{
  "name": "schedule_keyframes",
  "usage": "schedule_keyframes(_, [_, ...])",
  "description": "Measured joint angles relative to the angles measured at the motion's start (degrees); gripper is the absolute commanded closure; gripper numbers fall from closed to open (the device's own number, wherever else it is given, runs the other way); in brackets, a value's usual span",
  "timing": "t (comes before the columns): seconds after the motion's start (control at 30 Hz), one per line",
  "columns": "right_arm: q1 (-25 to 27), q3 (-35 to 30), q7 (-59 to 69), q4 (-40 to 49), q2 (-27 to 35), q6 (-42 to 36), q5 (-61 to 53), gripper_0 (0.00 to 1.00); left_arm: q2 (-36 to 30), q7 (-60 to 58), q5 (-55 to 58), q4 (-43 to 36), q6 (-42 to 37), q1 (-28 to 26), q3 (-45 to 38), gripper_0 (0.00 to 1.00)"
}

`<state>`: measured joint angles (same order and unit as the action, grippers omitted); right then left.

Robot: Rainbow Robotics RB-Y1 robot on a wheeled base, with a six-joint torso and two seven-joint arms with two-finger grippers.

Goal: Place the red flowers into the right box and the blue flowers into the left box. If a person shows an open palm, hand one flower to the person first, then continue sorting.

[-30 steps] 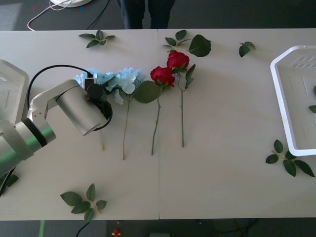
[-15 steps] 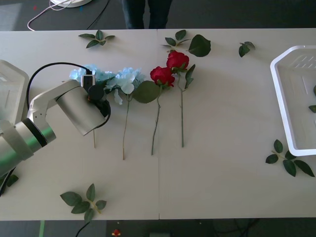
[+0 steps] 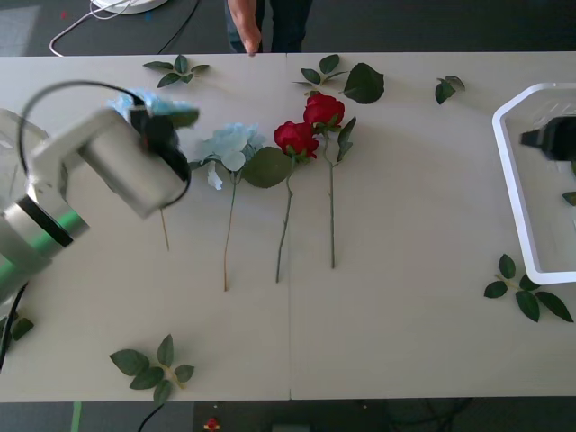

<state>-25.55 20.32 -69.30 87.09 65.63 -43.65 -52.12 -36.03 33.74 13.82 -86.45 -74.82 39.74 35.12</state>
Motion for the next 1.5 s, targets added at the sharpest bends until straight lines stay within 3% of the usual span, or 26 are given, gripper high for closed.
schedule_keyframes(0.3, [0.1, 0.5, 12.6, 13.5, -7.5, -9.5, 6.5, 0.0, -1.1, 1.0, 2.3, -3.9, -6.6, -0.1, -4.5, 1.0])
schedule_keyframes(0.53, [-8.0, 10.5, 20.9, 13.5, -17.7, -14.0, 18.1, 0.0, -1.7, 1.0, 2.4, -3.9, -6.8, -0.1, -4.5, 1.0])
schedule_keyframes(0.73, [-17.7, 19.5, 24.1, 3.4, -27.6, -14.4, 24.0, 0.0, -1.7, 1.0, 2.4, -4.0, -6.8, -0.2, -4.5, 1.0])
schedule_keyframes(0.97, [-25.1, 23.2, 24.6, -14.0, -37.3, -9.9, 27.7, 0.0, -1.8, 1.0, 2.4, -4.0, -6.8, -0.2, -4.5, 1.0])
schedule_keyframes(1.2, [-30.0, 25.2, 24.6, -28.3, -43.1, -4.7, 28.9, 0.0, -1.8, 1.0, 2.4, -4.0, -6.8, -0.2, -4.5, 1.0])
schedule_keyframes(1.5, [-33.2, 26.0, 24.6, -38.8, -47.6, -1.2, 29.7, 0.0, -1.8, 1.0, 2.4, -4.1, -6.8, -0.2, -4.5, 1.0])
